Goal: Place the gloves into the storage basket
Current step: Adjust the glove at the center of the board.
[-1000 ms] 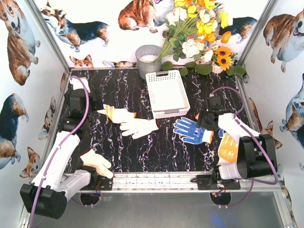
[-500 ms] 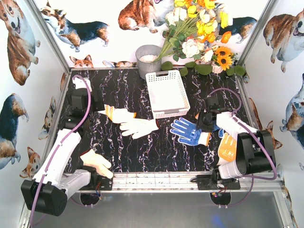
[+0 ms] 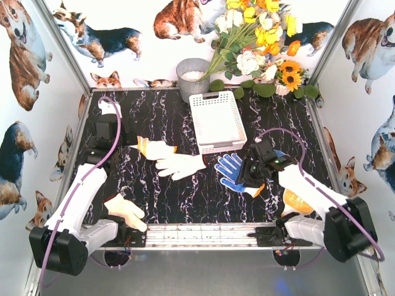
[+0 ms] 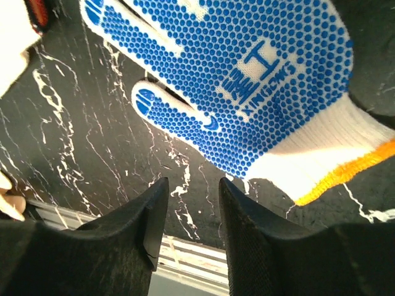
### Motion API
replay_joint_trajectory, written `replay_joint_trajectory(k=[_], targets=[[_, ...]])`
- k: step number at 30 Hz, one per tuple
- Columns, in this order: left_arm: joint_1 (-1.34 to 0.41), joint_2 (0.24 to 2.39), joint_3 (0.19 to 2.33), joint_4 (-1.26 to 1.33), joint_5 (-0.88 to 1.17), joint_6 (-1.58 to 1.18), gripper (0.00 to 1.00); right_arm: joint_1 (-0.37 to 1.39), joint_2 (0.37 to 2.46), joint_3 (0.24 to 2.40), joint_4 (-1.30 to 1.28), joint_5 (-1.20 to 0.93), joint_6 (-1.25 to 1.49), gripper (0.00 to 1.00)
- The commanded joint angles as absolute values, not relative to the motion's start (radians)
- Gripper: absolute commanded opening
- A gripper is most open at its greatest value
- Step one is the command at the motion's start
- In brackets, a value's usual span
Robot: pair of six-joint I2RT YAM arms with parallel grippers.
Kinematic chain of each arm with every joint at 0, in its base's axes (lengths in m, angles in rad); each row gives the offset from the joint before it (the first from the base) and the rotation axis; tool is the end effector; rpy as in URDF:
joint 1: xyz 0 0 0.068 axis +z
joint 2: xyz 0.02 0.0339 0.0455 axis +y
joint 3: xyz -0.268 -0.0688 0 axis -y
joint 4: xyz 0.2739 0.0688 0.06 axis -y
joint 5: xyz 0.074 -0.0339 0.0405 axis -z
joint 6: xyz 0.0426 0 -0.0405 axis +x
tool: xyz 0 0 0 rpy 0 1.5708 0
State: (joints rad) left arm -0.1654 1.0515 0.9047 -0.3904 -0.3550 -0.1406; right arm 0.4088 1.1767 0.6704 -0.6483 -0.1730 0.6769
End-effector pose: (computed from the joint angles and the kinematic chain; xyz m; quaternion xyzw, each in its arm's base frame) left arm 0.2635 -0.0290 0.3072 -0.0766 0.8568 0.0776 0.5040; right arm 0.2105 0.0992 0.1745 0.1126 0.9684 0.1787 0.1326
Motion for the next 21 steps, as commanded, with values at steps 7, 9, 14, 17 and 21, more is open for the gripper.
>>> replay_joint_trajectory(k=[7,9,14,17,21], targets=[[-0.17,1.047,0.927,-0.378,-0.319,-0.146,1.0,0.254,1.028,0.71,-0.676,-0.026,0.58,0.51],[-0.169,1.047,0.928,-0.38,-0.319,-0.146,1.0,0.188,1.058,0.712,-0.633,-0.066,0.548,0.51],[-0.169,1.033,0.92,-0.375,-0.325,-0.146,1.0,0.116,1.2,0.719,-0.512,-0.182,0.49,0.52],[-0.169,1.035,0.919,-0.373,-0.321,-0.147,1.0,0.093,1.282,0.742,-0.482,-0.236,0.462,0.51],[-0.169,1.044,0.922,-0.376,-0.312,-0.15,1.0,0.062,1.367,0.763,-0.478,-0.246,0.434,0.47]])
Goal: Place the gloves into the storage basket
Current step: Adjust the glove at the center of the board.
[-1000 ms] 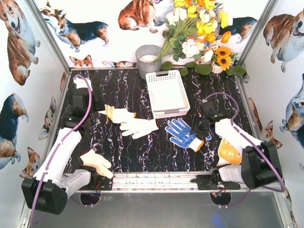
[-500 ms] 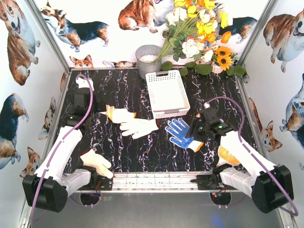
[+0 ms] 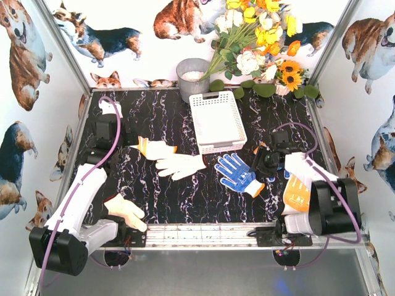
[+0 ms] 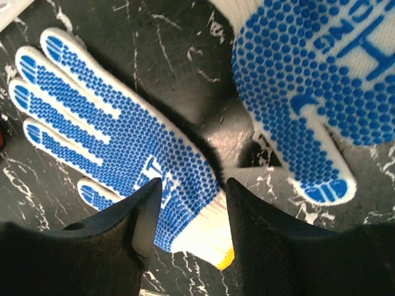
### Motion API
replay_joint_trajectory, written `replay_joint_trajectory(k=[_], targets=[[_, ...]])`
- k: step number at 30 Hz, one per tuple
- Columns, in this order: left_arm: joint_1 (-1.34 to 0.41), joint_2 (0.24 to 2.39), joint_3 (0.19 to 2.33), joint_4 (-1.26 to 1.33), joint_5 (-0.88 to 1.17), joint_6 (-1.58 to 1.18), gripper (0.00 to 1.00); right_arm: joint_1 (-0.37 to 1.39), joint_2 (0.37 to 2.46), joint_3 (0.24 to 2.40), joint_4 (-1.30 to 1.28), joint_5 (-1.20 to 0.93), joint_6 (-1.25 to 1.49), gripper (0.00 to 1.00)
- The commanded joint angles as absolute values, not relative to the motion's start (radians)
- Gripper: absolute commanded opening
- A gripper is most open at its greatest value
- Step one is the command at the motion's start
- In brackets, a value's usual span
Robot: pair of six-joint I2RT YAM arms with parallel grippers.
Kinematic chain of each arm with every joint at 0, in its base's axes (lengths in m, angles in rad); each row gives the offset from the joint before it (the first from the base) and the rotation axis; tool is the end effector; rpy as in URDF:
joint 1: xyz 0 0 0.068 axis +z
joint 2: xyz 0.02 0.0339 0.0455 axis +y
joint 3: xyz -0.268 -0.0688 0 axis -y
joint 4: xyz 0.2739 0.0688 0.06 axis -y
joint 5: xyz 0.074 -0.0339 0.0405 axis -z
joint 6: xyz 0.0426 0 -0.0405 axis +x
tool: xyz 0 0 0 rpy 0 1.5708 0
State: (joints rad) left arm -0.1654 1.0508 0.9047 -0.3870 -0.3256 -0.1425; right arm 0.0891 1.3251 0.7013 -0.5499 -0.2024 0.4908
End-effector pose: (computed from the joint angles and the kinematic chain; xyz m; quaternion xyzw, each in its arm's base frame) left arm 0.2637 -0.0302 0.3074 -0.0706 0.8578 0.0641 0.5051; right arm 0.2552 0.0314 0.1554 0.1751 0.9597 0.1510 0.1597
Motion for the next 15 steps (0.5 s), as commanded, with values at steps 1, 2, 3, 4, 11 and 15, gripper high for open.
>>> replay_joint_trajectory(k=[1,2,3,4,11,15], targets=[[-0.169,1.046,0.923,-0.376,-0.312,-0.151,1.0,0.059,1.379,0.764,-0.477,-0.231,0.427,0.47],[-0.169,1.047,0.923,-0.377,-0.31,-0.152,1.0,0.06,1.39,0.763,-0.476,-0.218,0.423,0.47],[-0.169,1.049,0.923,-0.377,-0.31,-0.152,1.0,0.059,1.397,0.759,-0.472,-0.215,0.419,0.46],[-0.169,1.05,0.925,-0.377,-0.31,-0.152,1.0,0.059,1.405,0.755,-0.468,-0.222,0.419,0.46],[-0.169,1.061,0.927,-0.384,-0.319,-0.15,1.0,0.06,1.42,0.725,-0.512,-0.299,0.431,0.37],[-0.169,1.074,0.933,-0.392,-0.324,-0.154,1.0,0.072,1.339,0.647,-0.507,-0.323,0.504,0.27]])
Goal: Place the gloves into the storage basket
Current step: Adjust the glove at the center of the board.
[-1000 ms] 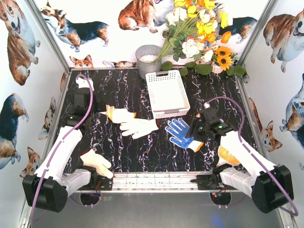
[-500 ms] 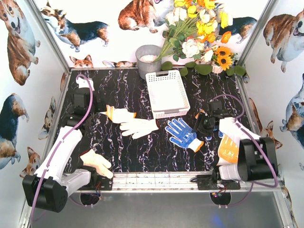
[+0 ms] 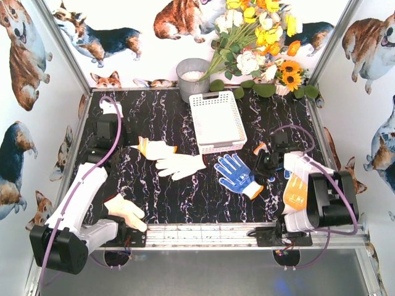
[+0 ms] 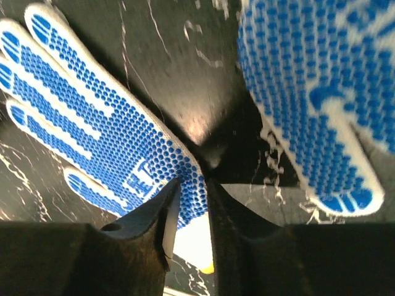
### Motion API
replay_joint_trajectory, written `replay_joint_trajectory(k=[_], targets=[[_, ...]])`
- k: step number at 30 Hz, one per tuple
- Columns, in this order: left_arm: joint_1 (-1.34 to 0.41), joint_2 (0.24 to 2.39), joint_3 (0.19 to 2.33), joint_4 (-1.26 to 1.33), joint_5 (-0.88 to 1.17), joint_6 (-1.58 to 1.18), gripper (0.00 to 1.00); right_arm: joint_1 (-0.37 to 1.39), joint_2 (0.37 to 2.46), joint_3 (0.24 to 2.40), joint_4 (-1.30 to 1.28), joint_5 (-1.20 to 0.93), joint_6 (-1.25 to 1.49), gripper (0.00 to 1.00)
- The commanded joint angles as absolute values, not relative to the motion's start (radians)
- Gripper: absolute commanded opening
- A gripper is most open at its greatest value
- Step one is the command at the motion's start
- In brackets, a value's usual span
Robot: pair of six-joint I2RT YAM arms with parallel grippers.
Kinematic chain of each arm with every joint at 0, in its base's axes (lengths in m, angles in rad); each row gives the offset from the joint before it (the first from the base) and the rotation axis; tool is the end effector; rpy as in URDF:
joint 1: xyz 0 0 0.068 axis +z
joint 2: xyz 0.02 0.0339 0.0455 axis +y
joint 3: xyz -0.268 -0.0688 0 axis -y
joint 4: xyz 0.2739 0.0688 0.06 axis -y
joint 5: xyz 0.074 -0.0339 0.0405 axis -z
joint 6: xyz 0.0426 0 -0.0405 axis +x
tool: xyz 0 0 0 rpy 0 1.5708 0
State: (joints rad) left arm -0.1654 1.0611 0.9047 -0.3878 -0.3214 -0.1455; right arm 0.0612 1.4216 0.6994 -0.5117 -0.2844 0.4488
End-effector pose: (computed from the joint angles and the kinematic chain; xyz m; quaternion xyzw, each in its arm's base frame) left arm 0.2656 -0.0307 0.3048 -0.0700 0.8606 0.0627 0.5005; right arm 0.2621 0.0280 0.1341 0.1646 0.9622 0.1771 0.1253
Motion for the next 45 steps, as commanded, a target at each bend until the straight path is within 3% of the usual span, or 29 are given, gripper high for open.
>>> replay_joint_trajectory(k=[1,4,8,18,20,23,25,27,35,42,45], targets=[[-0.169,1.078,0.935,-0.394,-0.323,-0.156,1.0,0.08,1.319,0.631,-0.506,-0.322,0.531,0.23],[-0.169,1.091,0.939,-0.4,-0.317,-0.161,1.0,0.132,1.259,0.557,-0.469,-0.3,0.644,0.08],[-0.169,1.104,0.941,-0.401,-0.303,-0.17,1.0,0.248,1.186,0.503,-0.424,-0.239,0.776,0.0],[-0.223,1.12,0.94,-0.408,-0.238,-0.232,1.0,0.476,1.027,0.449,-0.385,-0.123,1.021,0.0],[-0.275,1.102,0.912,-0.402,-0.218,-0.306,1.0,0.478,1.002,0.457,-0.421,-0.105,1.011,0.06],[-0.374,1.064,0.832,-0.345,-0.152,-0.469,0.99,0.477,0.949,0.491,-0.508,-0.023,0.968,0.36],[-0.445,1.05,0.771,-0.263,-0.095,-0.627,0.97,0.468,0.913,0.502,-0.524,0.028,0.911,0.52],[-0.538,1.062,0.685,-0.166,-0.068,-0.769,0.93,0.438,0.888,0.517,-0.545,0.034,0.864,0.6],[-0.882,1.354,0.702,0.04,-0.099,-1.01,0.73,0.275,0.978,0.52,-0.44,-0.262,0.751,0.61],[-0.962,1.538,0.744,0.102,-0.052,-1.056,0.64,0.261,1.111,0.564,-0.455,-0.343,0.692,0.56],[-0.966,1.583,0.745,0.107,-0.044,-1.062,0.55,0.24,1.17,0.557,-0.432,-0.344,0.686,0.54]])
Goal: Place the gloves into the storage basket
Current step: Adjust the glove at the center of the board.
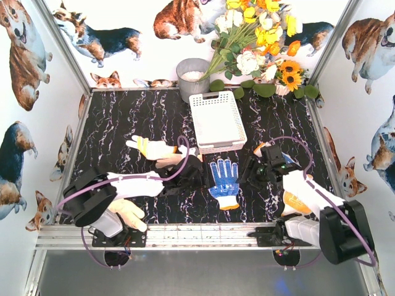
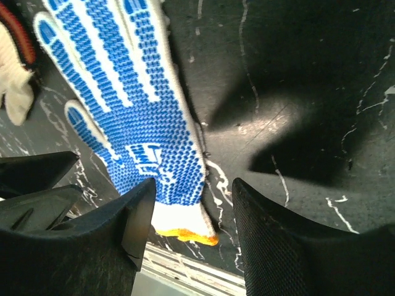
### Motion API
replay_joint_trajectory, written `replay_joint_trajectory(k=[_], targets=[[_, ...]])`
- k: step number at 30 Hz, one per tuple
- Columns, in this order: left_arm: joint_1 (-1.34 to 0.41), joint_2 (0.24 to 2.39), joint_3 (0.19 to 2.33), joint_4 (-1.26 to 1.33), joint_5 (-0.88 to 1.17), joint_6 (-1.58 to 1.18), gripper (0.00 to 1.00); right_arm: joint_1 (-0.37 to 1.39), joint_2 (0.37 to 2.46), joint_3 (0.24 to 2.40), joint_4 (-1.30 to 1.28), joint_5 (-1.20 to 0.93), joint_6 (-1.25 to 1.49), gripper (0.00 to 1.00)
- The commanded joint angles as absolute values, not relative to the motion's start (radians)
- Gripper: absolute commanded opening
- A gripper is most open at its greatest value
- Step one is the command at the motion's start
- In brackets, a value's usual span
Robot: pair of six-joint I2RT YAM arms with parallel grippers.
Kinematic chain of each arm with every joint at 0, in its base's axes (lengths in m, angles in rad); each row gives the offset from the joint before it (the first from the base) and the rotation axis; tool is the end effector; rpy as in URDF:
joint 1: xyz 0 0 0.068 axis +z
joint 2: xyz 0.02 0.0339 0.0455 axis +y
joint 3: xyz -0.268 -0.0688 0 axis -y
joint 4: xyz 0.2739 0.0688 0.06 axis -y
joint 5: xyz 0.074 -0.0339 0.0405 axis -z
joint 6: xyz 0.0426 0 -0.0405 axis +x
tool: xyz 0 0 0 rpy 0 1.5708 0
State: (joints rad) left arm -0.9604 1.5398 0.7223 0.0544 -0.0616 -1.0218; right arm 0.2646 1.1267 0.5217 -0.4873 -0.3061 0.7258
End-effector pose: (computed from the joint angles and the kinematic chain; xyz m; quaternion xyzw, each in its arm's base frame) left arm 0.1896 -0.2665 0.1421 -0.0403 0.9183 -0.3131 0.2388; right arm 0.2061 0.0692 0.1473 0.1843 0.9430 0.2416 0.1357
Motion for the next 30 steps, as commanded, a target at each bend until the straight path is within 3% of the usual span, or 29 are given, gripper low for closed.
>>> replay_joint_trajectory(k=[1,11,17,25,30], targets=[[-0.97,1.59,0.745,0.112,-0.047,-1.063,0.53,0.234,1.18,0.554,-0.414,-0.348,0.689,0.54],[-0.974,1.678,0.799,0.113,-0.094,-1.044,0.5,0.227,1.294,0.543,-0.332,-0.42,0.69,0.51],[-0.978,1.703,0.819,0.086,-0.118,-1.032,0.42,0.227,1.335,0.514,-0.298,-0.451,0.69,0.46],[-0.996,1.691,0.821,0.041,-0.167,-1.009,0.15,0.231,1.388,0.497,-0.28,-0.528,0.675,0.18],[-0.995,1.659,0.797,0.018,-0.186,-0.998,0.01,0.279,1.402,0.51,-0.28,-0.527,0.693,0.13]])
